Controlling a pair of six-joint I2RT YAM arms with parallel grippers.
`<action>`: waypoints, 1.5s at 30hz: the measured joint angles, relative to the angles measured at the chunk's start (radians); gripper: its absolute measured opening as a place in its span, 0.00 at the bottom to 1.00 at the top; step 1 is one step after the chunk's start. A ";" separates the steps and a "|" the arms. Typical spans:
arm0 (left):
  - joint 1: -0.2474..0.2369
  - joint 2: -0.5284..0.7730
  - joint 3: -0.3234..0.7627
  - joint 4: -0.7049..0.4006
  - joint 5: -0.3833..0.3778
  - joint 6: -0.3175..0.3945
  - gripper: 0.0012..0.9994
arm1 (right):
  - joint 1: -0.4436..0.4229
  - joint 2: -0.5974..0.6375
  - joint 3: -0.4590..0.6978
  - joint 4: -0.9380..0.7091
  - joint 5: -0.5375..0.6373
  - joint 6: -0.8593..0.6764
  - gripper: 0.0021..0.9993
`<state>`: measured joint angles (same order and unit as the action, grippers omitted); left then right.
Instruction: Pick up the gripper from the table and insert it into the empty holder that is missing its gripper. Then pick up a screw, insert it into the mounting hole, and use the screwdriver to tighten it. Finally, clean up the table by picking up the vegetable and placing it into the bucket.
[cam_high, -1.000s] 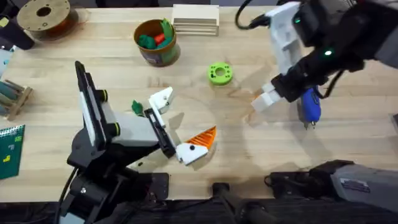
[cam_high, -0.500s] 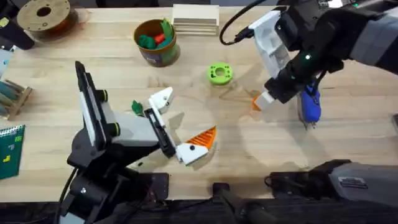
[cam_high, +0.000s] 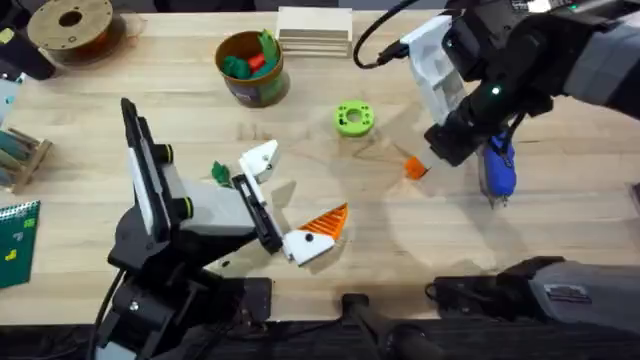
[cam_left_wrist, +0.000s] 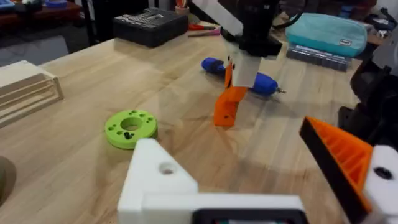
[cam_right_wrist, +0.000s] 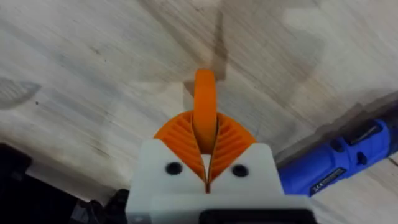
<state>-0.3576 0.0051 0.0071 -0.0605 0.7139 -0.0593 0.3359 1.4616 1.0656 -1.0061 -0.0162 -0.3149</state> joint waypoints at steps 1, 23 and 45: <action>0.000 0.000 0.000 0.000 0.000 0.000 0.99 | 0.000 -0.004 0.000 -0.001 0.000 0.000 0.02; 0.000 0.000 0.000 0.000 0.000 0.000 0.99 | -0.304 -0.305 -0.263 0.612 -0.775 0.254 0.02; 0.000 0.000 0.000 0.000 0.000 0.000 0.99 | -0.090 0.044 -0.243 1.029 -1.147 0.916 0.02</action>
<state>-0.3576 0.0051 0.0071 -0.0605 0.7143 -0.0593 0.2460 1.5060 0.8231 0.0226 -1.1629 0.6008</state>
